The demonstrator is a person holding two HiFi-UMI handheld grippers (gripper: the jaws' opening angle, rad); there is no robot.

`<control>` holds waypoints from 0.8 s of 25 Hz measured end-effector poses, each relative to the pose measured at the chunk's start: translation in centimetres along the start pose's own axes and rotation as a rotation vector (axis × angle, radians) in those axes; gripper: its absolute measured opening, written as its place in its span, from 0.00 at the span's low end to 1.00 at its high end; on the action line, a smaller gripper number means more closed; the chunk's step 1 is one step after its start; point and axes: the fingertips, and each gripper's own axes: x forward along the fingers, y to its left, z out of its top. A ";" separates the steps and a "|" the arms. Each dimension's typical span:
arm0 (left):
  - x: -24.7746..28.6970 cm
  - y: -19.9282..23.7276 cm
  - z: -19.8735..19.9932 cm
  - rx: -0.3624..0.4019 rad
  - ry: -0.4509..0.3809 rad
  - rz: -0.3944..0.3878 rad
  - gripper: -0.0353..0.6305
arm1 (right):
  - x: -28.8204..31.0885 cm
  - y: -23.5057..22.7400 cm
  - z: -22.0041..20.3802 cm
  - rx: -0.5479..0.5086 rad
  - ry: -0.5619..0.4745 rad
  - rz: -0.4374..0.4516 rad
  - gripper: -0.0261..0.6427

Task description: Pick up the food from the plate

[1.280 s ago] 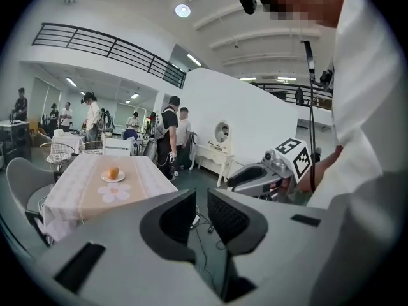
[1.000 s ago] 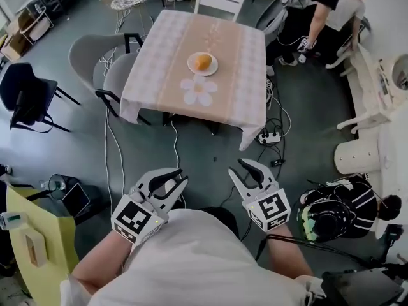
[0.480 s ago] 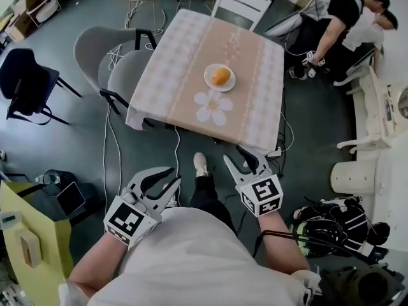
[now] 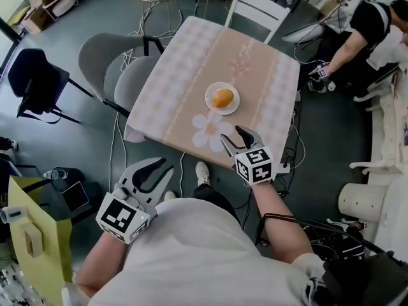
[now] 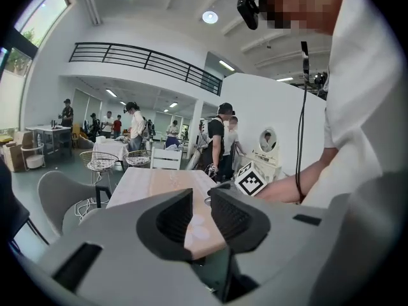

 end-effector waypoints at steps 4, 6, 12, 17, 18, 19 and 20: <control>3.0 0.9 1.4 -0.036 0.027 0.048 0.18 | 4.0 -3.5 -1.0 0.051 0.050 0.030 0.44; 4.4 1.4 1.6 -0.042 0.034 0.064 0.18 | 6.1 -5.1 -1.2 0.083 0.064 0.039 0.47; 6.1 2.2 1.3 -0.113 0.067 0.146 0.18 | 11.4 -7.4 -2.2 0.185 0.110 0.078 0.51; 6.3 3.4 0.9 -0.147 0.086 0.208 0.18 | 14.0 -8.5 -1.9 0.193 0.132 0.076 0.53; 6.3 3.7 0.9 -0.153 0.089 0.218 0.18 | 14.4 -8.8 -1.7 0.195 0.131 0.072 0.53; 6.3 3.9 0.9 -0.157 0.091 0.227 0.18 | 14.7 -9.1 -1.5 0.197 0.128 0.069 0.54; 6.4 4.1 0.9 -0.159 0.092 0.236 0.18 | 15.1 -9.4 -1.2 0.199 0.125 0.066 0.54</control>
